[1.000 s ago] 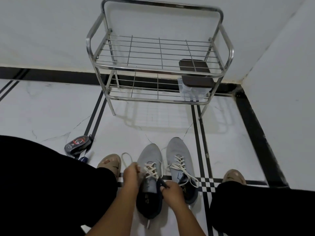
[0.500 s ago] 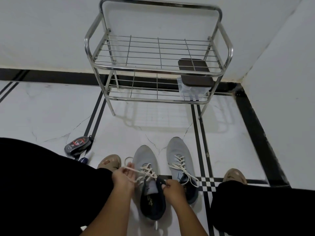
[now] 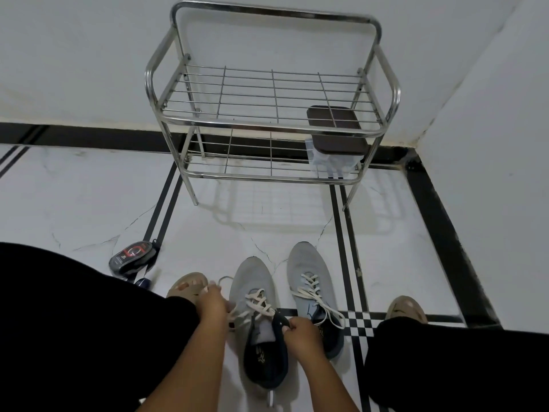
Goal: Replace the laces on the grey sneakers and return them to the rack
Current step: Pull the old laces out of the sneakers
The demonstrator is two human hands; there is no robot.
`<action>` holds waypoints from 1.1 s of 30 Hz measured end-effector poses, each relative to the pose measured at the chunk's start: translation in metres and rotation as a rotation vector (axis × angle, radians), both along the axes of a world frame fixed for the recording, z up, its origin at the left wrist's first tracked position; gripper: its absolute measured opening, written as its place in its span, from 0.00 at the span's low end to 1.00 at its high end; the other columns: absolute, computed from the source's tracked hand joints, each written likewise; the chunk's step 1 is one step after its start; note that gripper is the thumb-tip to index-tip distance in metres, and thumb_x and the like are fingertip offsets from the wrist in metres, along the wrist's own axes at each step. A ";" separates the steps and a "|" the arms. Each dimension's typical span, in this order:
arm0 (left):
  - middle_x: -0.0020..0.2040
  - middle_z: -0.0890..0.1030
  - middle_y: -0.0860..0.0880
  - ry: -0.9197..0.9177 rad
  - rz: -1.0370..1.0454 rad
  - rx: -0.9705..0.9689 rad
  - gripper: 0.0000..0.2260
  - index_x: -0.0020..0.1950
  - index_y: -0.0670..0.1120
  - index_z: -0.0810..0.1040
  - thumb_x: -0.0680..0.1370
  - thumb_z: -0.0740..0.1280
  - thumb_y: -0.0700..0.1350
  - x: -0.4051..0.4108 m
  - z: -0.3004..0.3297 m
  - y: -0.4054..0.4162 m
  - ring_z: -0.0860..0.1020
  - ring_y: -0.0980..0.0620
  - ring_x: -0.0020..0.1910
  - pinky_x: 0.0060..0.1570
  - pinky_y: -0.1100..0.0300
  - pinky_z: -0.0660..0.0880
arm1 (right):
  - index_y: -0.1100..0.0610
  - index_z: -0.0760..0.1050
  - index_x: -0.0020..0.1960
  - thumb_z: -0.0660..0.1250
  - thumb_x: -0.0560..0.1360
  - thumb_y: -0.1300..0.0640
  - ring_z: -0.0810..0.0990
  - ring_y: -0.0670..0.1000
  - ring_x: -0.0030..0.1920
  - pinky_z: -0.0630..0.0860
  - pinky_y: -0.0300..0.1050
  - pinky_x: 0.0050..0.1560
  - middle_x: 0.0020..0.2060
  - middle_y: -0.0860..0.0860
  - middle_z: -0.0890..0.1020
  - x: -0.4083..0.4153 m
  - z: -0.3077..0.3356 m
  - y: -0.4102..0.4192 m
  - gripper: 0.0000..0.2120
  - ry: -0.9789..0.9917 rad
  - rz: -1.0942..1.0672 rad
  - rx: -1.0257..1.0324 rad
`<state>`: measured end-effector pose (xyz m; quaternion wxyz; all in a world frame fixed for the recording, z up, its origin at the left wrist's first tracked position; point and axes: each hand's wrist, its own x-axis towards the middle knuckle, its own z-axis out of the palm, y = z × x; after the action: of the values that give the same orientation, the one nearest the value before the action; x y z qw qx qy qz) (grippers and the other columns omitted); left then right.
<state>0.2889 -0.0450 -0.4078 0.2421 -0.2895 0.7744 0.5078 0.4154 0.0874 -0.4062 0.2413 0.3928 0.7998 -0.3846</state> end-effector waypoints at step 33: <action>0.33 0.73 0.43 -0.264 -0.580 -0.083 0.14 0.33 0.42 0.71 0.80 0.60 0.39 0.035 -0.002 0.013 0.73 0.47 0.37 0.45 0.57 0.73 | 0.57 0.78 0.50 0.61 0.79 0.53 0.80 0.57 0.50 0.73 0.44 0.45 0.48 0.56 0.82 -0.016 -0.008 -0.013 0.10 0.174 0.025 0.211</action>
<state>0.3243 -0.0324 -0.4097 0.4632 -0.1297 0.8066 0.3437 0.3996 0.0746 -0.4139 0.1329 0.3710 0.8586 -0.3278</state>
